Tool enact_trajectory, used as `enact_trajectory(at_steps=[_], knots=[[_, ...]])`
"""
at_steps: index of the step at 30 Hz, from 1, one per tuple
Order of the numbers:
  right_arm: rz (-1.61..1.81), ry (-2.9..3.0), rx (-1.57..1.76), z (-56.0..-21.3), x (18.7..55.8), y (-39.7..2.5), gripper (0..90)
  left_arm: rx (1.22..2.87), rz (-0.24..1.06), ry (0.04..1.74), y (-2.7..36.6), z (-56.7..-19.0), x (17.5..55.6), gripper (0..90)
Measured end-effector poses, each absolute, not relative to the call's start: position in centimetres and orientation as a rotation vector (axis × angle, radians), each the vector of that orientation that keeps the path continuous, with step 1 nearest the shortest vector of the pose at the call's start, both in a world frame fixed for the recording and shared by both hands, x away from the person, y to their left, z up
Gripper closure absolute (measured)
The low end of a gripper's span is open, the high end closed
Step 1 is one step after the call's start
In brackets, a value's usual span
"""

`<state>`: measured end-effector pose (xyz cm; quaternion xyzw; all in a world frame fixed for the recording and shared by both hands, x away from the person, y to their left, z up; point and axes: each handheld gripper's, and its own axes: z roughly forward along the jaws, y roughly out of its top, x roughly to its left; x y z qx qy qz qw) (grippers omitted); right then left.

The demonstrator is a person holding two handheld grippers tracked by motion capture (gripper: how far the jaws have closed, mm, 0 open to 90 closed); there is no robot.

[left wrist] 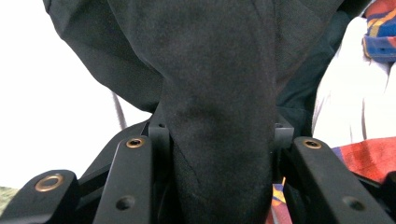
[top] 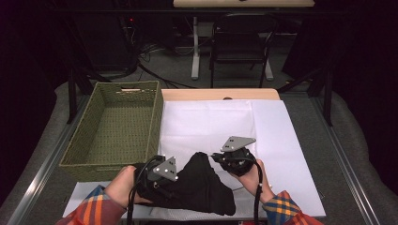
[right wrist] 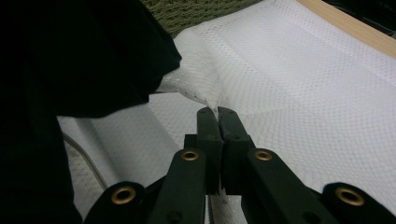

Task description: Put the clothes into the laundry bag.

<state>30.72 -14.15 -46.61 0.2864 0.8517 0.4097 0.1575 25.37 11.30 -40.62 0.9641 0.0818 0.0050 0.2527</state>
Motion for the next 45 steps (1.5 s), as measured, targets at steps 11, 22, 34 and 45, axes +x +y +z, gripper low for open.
enact_trajectory(at_steps=[11,22,34,45], knots=[[1.185,2.425,0.82,-46.4,30.7,-14.3,88.9,2.638,-0.017,0.202,9.9,-42.0,25.3,58.7],[1.198,2.415,0.816,-46.2,30.6,-14.4,88.9,2.652,-0.066,0.214,8.3,-43.7,26.0,58.4],[1.21,2.404,0.812,-45.8,30.4,-14.4,88.9,2.651,-0.124,0.361,8.1,-45.8,27.1,58.0],[1.217,2.401,0.803,-45.7,30.2,-14.3,89.0,2.65,-0.167,0.515,8.1,-46.9,28.1,57.8]])
